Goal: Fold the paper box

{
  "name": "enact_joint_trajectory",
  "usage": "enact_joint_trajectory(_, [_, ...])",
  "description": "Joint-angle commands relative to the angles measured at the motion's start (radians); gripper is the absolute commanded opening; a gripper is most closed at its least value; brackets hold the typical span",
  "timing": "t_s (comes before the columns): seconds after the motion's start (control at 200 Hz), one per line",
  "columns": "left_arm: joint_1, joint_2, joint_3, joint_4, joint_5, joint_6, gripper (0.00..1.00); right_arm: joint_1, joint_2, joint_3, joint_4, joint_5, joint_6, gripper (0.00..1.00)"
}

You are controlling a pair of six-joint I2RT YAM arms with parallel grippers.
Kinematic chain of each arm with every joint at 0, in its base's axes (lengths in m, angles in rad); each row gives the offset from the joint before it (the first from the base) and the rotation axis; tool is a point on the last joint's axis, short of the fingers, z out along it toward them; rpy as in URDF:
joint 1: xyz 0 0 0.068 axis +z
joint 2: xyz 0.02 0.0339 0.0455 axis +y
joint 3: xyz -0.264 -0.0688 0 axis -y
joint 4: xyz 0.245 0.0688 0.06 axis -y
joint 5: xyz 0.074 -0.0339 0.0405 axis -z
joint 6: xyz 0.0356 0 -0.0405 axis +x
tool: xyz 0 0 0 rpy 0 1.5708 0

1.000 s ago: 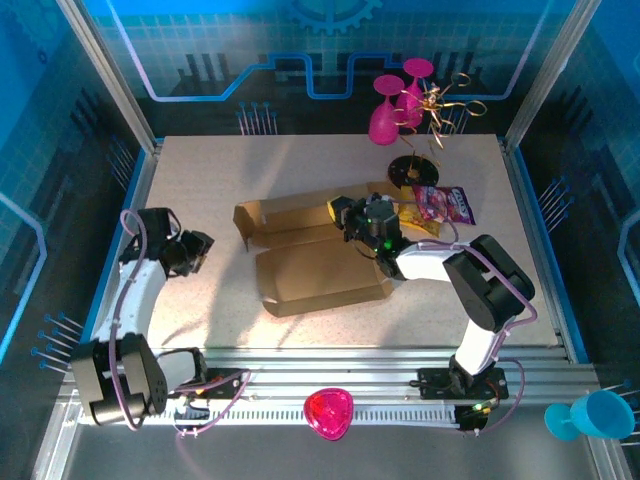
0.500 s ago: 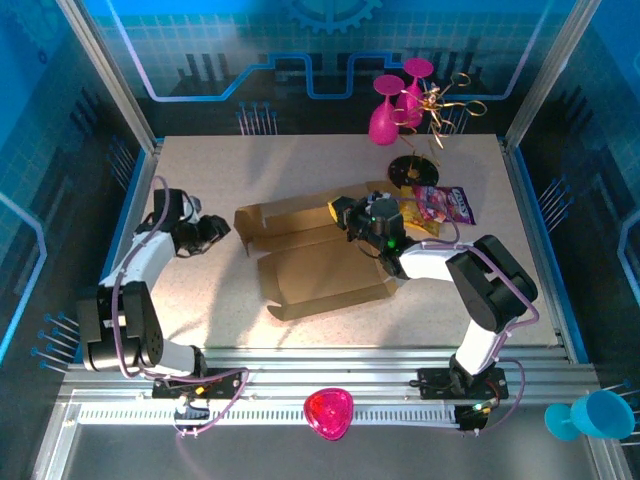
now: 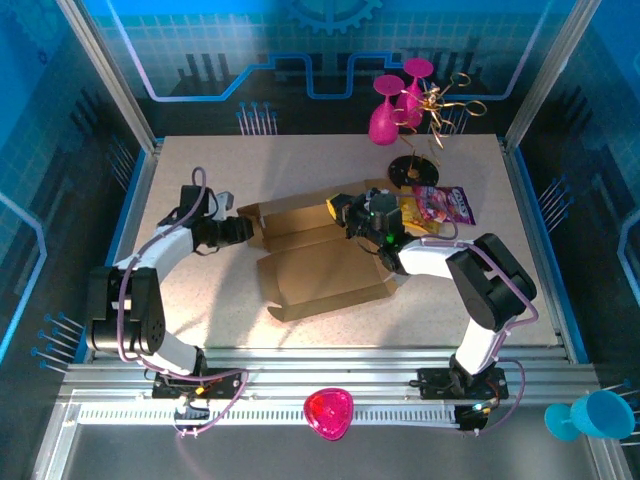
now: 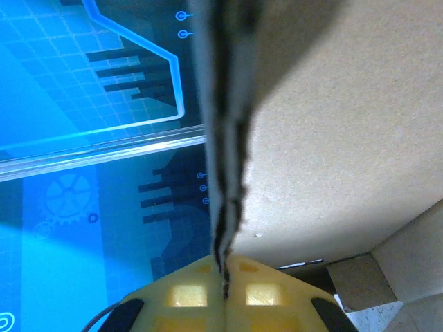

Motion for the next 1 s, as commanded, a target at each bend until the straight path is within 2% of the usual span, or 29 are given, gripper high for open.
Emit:
enact_joint_trajectory(0.0, [-0.023, -0.016, 0.006, 0.048, 0.038, 0.048, 0.46, -0.016, 0.02, 0.021, -0.029, -0.024, -0.001, 0.0])
enact_joint_trajectory(0.145, [-0.03, -0.042, -0.016, 0.053, 0.044, 0.072, 0.46, -0.028, 0.029, 0.059, -0.036, -0.038, 0.002, 0.0])
enact_joint_trajectory(0.3, [-0.018, -0.082, -0.018, -0.003, -0.005, 0.107, 0.48, -0.052, 0.022, 0.079, -0.089, -0.074, -0.009, 0.0])
enact_joint_trajectory(0.415, [0.053, -0.15, -0.017, -0.06, -0.031, 0.047, 0.49, -0.066, 0.025, 0.084, -0.098, -0.092, -0.009, 0.0])
enact_joint_trajectory(0.575, [0.183, -0.24, -0.094, -0.017, -0.028, -0.055, 0.49, -0.064, 0.038, 0.09, -0.088, -0.108, -0.005, 0.0])
enact_joint_trajectory(0.68, [0.224, -0.154, -0.038, -0.056, -0.003, -0.1, 0.48, -0.061, 0.035, 0.09, -0.088, -0.107, -0.003, 0.0])
enact_joint_trajectory(0.75, [0.227, -0.058, 0.029, -0.078, 0.062, -0.135, 0.47, -0.061, 0.035, 0.092, -0.089, -0.108, -0.004, 0.0])
enact_joint_trajectory(0.841, [0.223, 0.058, 0.096, -0.077, 0.147, -0.201, 0.46, -0.059, 0.035, 0.092, -0.092, -0.108, -0.006, 0.0])
enact_joint_trajectory(0.996, [0.18, 0.168, 0.166, -0.083, 0.166, -0.246, 0.46, -0.053, 0.041, 0.088, -0.071, -0.101, -0.002, 0.0])
